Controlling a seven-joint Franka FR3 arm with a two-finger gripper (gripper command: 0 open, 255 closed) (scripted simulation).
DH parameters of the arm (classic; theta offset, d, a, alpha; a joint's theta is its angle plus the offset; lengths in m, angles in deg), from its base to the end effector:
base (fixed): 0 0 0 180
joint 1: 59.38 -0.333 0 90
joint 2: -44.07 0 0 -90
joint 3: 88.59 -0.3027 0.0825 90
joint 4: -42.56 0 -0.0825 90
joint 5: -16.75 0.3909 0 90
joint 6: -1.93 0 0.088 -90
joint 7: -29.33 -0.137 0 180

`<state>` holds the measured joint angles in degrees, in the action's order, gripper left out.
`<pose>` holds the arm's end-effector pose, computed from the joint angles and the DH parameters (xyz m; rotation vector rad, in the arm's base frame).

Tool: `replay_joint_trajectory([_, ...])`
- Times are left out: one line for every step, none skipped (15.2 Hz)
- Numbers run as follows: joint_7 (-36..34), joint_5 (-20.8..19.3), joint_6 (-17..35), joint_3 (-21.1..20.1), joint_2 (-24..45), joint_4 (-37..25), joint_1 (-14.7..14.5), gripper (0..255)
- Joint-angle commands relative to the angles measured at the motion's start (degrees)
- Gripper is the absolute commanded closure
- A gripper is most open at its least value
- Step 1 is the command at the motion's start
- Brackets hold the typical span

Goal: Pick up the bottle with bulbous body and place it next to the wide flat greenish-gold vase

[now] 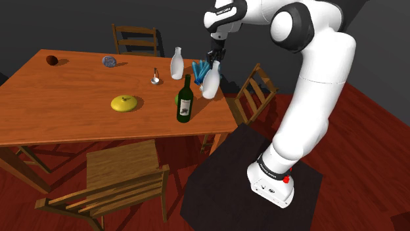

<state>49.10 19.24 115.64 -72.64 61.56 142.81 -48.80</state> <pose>0.5713 -0.2704 0.3518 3.1160 -0.1978 -0.1104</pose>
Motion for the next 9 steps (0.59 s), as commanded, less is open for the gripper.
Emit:
replay_joint_trajectory([-0.1,-0.2,-1.5,0.1,-0.5,-1.0,0.0,255])
replay_joint_trajectory([-0.1,-0.2,-2.2,0.1,-0.8,-1.5,-0.1,255])
replay_joint_trajectory([-0.1,-0.3,-2.9,0.1,-1.0,-1.9,-0.1,255])
replay_joint_trajectory([-0.2,-0.4,-3.6,0.1,-1.2,-2.4,-0.1,255])
replay_joint_trajectory([-0.2,-0.4,-4.3,0.2,-1.4,-3.0,-0.1,255])
replay_joint_trajectory([-0.2,-0.5,-5.0,0.2,-1.6,-3.5,-0.1,255])
replay_joint_trajectory([-0.2,-0.5,-5.7,0.2,-1.7,-4.0,-0.1,255])
replay_joint_trajectory([-0.2,-0.6,-6.4,0.2,-1.9,-4.6,-0.1,255])
replay_joint_trajectory([-0.2,-0.6,-7.1,0.2,-2.0,-5.2,-0.1,255])
